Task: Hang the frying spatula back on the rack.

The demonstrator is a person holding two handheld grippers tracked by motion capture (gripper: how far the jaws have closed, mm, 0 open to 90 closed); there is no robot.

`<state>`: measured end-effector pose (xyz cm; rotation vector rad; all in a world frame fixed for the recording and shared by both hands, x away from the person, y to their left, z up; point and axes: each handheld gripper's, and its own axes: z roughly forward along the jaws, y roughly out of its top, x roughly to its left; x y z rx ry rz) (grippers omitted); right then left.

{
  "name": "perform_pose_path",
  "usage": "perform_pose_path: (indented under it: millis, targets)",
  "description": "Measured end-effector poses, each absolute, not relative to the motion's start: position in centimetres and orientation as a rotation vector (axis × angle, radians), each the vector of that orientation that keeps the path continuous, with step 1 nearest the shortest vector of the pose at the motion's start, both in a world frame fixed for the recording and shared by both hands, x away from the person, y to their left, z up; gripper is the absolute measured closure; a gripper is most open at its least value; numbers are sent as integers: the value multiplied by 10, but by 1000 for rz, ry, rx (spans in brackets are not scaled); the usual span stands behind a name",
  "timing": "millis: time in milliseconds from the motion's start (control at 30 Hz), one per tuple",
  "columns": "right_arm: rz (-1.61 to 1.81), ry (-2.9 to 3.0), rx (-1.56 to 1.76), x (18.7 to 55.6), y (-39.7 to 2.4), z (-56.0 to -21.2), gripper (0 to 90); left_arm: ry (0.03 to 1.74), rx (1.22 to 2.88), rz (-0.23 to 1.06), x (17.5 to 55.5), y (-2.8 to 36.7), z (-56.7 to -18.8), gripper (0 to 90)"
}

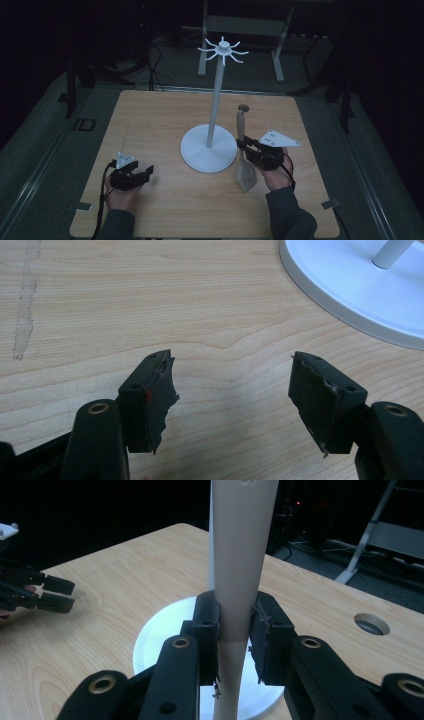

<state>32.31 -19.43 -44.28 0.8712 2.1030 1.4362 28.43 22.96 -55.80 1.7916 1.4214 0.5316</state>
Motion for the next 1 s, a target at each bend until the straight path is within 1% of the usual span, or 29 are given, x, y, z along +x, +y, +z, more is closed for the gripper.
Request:
perform_pose_path:
  millis: [1000]
  targets:
    - [1509,2046,835,326,-185,-426,746,1422,1788,527,284,230,-558,344]
